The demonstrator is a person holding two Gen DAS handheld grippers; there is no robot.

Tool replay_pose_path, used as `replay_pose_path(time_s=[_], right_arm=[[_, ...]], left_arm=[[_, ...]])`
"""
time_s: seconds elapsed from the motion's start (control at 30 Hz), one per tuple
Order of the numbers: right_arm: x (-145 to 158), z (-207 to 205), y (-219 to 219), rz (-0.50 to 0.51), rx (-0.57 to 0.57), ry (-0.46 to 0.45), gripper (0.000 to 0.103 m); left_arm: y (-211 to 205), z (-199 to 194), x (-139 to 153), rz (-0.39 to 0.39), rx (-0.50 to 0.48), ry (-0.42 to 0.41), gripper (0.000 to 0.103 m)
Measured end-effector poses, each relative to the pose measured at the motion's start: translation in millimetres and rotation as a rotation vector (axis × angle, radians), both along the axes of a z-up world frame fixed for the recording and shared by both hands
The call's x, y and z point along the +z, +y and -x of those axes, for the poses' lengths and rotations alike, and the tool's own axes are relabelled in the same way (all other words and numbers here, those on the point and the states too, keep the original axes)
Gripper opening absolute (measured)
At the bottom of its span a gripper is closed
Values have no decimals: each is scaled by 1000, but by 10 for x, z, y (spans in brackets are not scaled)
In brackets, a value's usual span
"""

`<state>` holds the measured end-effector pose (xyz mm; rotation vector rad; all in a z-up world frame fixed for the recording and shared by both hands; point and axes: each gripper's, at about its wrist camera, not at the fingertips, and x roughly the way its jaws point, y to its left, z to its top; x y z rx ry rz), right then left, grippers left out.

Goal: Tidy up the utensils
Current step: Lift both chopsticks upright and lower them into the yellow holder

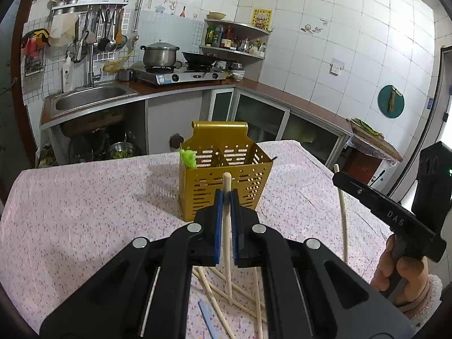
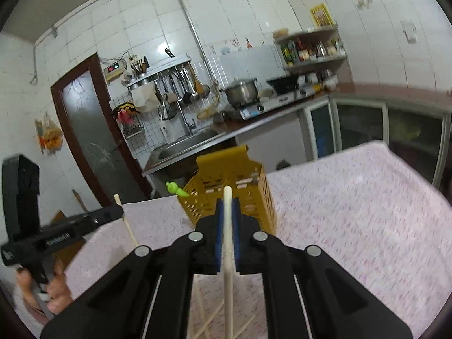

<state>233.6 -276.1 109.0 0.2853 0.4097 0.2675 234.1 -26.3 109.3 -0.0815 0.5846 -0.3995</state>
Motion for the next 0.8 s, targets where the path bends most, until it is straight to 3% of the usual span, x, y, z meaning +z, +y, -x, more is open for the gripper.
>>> replay_pose_path(time_s=[0.3, 0.6, 0.8], right_arm=[[258, -157, 50, 46, -27, -89, 6], [972, -581, 138, 71, -80, -303, 6], [1263, -863, 214, 104, -136, -422, 6]], left_arm=[[-35, -95, 373, 0, -3, -70, 4], [-117, -417, 1001, -24, 40, -203, 4], [-168, -703, 1201, -55, 81, -283, 4]])
